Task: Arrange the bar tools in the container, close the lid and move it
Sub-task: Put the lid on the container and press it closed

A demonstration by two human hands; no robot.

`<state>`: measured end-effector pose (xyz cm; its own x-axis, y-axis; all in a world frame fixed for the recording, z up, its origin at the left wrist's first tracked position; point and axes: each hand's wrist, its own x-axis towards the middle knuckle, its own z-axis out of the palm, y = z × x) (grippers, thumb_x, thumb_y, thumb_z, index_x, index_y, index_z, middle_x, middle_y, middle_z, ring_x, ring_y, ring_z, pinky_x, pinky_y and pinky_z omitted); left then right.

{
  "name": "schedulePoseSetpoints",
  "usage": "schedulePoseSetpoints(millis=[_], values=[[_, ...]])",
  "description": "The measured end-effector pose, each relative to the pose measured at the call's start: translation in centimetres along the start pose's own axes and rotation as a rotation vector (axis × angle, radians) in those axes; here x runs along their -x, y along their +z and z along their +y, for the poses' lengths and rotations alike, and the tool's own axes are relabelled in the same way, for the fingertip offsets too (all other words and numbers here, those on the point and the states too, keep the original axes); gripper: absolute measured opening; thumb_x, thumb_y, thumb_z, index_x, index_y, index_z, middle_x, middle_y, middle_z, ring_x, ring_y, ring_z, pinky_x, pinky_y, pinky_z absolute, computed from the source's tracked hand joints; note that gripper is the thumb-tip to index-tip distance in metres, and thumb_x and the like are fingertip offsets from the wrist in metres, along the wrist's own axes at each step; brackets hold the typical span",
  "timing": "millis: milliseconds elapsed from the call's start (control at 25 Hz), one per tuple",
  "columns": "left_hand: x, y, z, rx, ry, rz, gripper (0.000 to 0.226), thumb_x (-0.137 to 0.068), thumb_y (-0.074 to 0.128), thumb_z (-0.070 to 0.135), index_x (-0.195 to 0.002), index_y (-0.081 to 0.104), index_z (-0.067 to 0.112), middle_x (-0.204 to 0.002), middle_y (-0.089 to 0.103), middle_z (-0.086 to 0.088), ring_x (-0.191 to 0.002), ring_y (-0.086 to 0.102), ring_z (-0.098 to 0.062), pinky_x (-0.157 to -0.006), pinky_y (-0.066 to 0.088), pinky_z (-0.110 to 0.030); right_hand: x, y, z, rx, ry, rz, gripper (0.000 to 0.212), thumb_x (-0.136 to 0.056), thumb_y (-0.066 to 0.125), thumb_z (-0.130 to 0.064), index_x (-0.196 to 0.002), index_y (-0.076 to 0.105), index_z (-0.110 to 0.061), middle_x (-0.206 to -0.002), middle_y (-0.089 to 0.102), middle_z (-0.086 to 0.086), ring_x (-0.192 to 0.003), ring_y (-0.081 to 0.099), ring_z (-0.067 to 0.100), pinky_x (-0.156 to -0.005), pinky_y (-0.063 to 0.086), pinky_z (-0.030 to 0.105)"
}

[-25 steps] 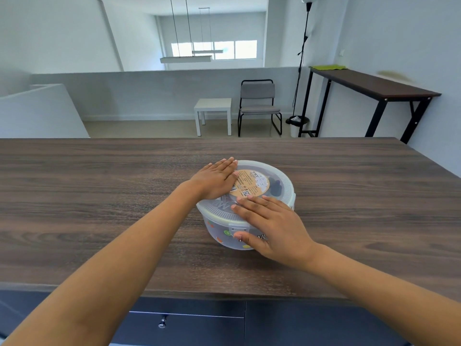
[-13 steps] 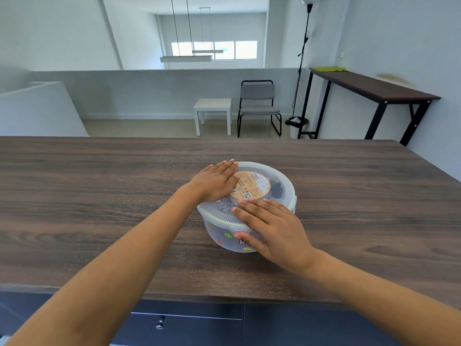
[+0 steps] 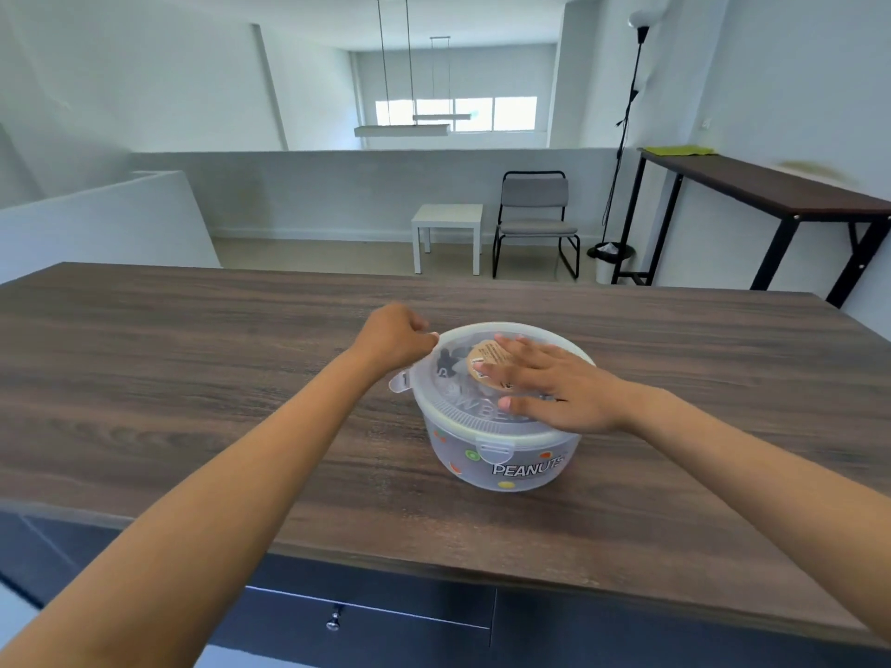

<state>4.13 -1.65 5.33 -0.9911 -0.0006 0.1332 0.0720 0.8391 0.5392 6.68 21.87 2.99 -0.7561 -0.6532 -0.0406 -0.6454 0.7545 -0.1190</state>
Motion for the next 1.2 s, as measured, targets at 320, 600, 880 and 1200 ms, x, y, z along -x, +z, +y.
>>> schedulePoseSetpoints(millis=[320, 600, 880, 1200], values=[[2.7, -1.0, -0.4, -0.198, -0.260, 0.053, 0.050, -0.074, 0.071, 0.039, -0.051, 0.041, 0.006, -0.058, 0.058, -0.011, -0.053, 0.053, -0.018, -0.045, 0.042, -0.027, -1.3, 0.9, -0.1, -0.017, 0.028, 0.006, 0.051, -0.090, 0.025, -0.061, -0.140, 0.015, -0.055, -0.159, 0.004, -0.014, -0.146, -0.001, 0.007, -0.119, 0.004, 0.044], [2.6, -0.3, -0.3, -0.087, -0.310, 0.045, 0.035, -0.073, 0.070, 0.034, -0.052, 0.057, 0.010, -0.049, 0.062, -0.002, -0.051, 0.061, -0.012, -0.046, 0.045, -0.022, -1.5, 1.2, 0.1, -0.018, 0.036, 0.017, 0.052, -0.088, 0.022, -0.064, -0.138, 0.013, -0.058, -0.159, 0.005, -0.014, -0.146, 0.001, 0.009, -0.119, 0.003, 0.042], [1.9, -1.1, -0.2, 0.409, -0.496, -0.081, 0.018, -0.072, 0.076, 0.002, -0.079, 0.065, -0.010, -0.066, 0.068, -0.017, -0.057, 0.069, -0.023, -0.058, 0.062, -0.035, -1.7, 1.4, 0.1, -0.019, 0.039, 0.037, 0.053, -0.086, 0.021, -0.064, -0.139, 0.017, -0.056, -0.159, 0.007, -0.011, -0.146, 0.003, 0.011, -0.119, 0.002, 0.040], [2.1, -0.8, -0.4, 0.469, -0.511, -0.095, 0.008, -0.077, 0.068, -0.004, -0.075, 0.062, -0.010, -0.066, 0.066, -0.019, -0.045, 0.066, -0.019, -0.043, 0.058, -0.028, -1.7, 1.3, -0.2, -0.053, 0.045, 0.038, 0.049, -0.090, 0.026, -0.060, -0.138, 0.021, -0.055, -0.159, 0.009, -0.010, -0.146, 0.004, 0.012, -0.118, 0.000, 0.034]])
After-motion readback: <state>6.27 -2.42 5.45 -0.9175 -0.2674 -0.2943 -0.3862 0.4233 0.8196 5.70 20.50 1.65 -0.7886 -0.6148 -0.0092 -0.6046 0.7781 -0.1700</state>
